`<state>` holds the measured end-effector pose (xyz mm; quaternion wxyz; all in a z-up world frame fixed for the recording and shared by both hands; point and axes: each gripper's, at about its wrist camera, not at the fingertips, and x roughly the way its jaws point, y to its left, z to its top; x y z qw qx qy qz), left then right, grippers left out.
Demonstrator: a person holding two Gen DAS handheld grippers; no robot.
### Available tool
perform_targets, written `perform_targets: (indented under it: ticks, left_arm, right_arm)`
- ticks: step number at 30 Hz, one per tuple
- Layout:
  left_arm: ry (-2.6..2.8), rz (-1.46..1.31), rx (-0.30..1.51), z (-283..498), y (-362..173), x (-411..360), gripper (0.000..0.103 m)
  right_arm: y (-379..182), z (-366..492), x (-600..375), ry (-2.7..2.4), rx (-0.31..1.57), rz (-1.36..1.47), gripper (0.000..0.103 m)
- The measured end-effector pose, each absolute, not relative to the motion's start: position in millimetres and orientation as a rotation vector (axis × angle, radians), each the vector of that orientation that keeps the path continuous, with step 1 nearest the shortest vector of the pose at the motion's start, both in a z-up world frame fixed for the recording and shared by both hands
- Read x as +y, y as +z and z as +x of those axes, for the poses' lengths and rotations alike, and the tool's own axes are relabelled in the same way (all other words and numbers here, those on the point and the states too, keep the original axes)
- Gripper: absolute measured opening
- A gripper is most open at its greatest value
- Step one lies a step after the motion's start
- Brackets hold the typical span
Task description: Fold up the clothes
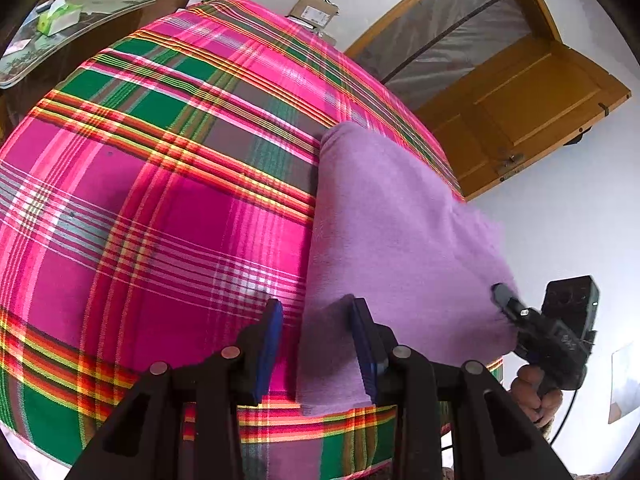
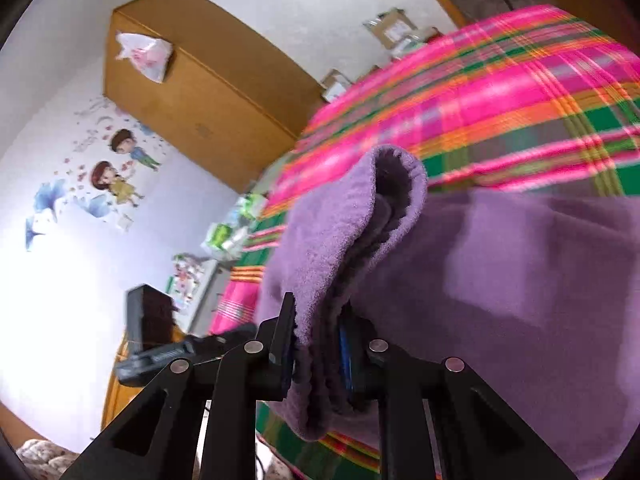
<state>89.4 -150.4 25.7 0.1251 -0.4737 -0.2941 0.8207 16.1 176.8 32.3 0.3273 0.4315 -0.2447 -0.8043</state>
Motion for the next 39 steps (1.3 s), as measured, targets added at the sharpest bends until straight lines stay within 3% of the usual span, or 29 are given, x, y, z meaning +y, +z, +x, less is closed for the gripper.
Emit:
perform_targets:
  ticks: [8, 16, 24, 26, 27, 29, 37, 39]
  left_arm:
    - [2.383, -1.405, -0.823, 90, 24, -146, 0.035]
    - [2.379, -1.414, -0.776, 93, 26, -142, 0.035]
    - [2.384, -1.413, -0.736, 95, 28, -138, 0.035]
    - [2.386, -1.412, -0.729, 97, 28, -139, 0.035]
    - [2.386, -1.411, -0.728, 97, 28, -140, 0.035]
    - [2.381, -1.407, -0.737, 98, 28, -142, 0.035]
    - [2.379, -1.405, -0.716, 97, 30, -143, 0.035]
    - [2.379, -1.408, -0.707, 99, 30, -143, 0.035]
  right_arm:
    - [-3, 16, 179, -2.179, -0.616, 1.248, 0.022]
    - [35, 21, 163, -2.402, -0.287, 1.109, 0.033]
    - [35, -19, 190, -2.436, -0.4, 1.107, 0.036]
    - [29, -27, 194, -2.404, -0.447, 1.133, 0.026]
    - [28, -29, 193, -2.402, -0.443, 1.135, 0.014]
    - [27, -30, 189, -2.432, -0.387, 1.123, 0.011]
    - [10, -37, 181, -2.499, -0.276, 1.185, 0.012]
    - [13, -34, 177, -2.518, -0.223, 1.177, 0.017]
